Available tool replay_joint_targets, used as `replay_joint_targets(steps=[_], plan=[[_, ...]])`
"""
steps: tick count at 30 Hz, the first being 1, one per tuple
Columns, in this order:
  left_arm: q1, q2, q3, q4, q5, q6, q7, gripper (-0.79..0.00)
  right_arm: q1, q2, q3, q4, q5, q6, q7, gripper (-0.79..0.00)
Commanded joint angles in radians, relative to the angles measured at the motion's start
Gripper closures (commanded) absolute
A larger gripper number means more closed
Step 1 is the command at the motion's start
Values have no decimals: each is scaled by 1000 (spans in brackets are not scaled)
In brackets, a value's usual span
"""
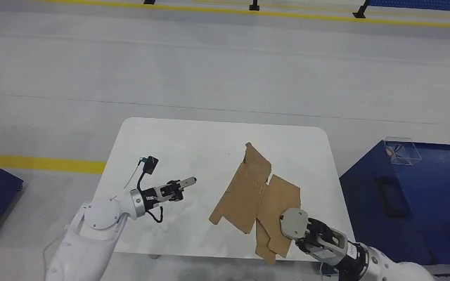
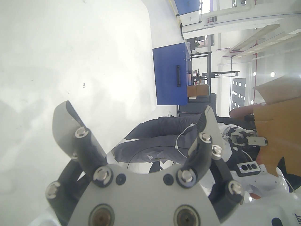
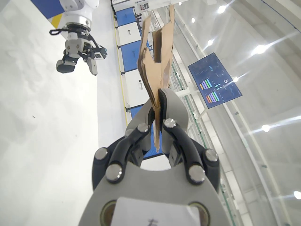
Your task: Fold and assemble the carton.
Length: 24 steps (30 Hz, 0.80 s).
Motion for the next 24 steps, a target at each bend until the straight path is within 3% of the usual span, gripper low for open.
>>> replay_joint_targets(steps=[1, 5, 9, 12, 15, 21, 24], plan=[[0, 0, 0, 0, 0, 0, 0, -785, 5, 1, -24, 0, 9, 10, 13, 0], [0, 0, 0, 0, 0, 0, 0, -785, 31, 1, -28, 0, 255, -120, 23, 0], [0, 0, 0, 0, 0, 0, 0, -785, 82, 6, 40, 0, 655, -415, 60, 0], [0, 0, 0, 0, 0, 0, 0, -785, 101, 13, 91, 0, 996, -648, 157, 0], [0, 0, 0, 0, 0, 0, 0, -785, 102, 28, 82, 43, 1342, -792, 326, 0], [0, 0, 0, 0, 0, 0, 0, -785, 190, 121, -129, 127, 2049, -792, 901, 0], [0, 0, 0, 0, 0, 0, 0, -785, 253, 165, -252, 222, 2473, -772, 1164, 0]])
